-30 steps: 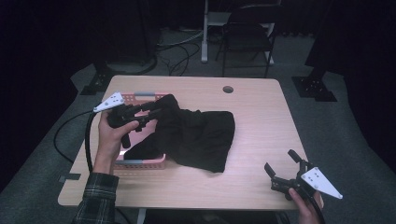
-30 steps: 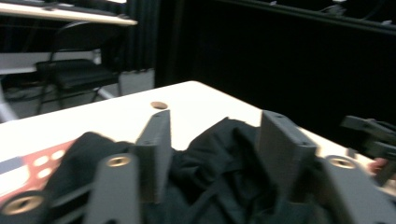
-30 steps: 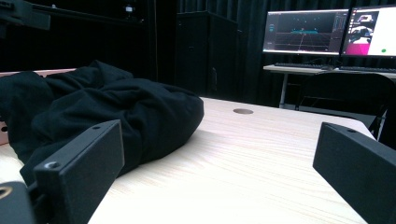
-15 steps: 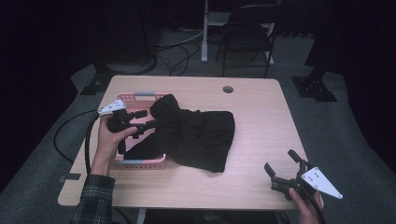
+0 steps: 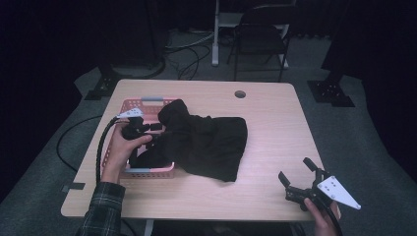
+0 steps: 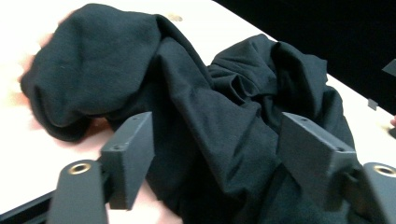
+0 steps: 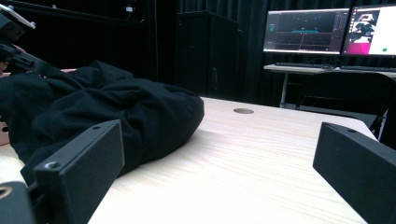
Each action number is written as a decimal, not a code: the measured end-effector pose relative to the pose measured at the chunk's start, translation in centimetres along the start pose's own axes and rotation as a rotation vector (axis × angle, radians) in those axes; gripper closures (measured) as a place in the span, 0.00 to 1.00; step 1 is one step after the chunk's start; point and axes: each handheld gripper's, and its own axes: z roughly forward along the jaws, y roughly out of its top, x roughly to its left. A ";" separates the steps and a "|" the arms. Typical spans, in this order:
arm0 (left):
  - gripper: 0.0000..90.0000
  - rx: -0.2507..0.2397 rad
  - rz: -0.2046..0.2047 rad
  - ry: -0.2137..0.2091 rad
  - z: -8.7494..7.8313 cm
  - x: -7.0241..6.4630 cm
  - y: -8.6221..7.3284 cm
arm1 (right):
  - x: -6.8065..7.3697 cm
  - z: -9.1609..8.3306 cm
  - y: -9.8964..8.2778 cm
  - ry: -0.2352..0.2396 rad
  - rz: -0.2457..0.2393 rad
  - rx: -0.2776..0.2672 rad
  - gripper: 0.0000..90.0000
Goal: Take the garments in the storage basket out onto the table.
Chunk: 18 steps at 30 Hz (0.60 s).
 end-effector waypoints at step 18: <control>0.97 0.000 -0.022 -0.027 0.3 -0.3 0.3 | 0.0 0.0 0.0 -0.001 0.001 0.000 0.02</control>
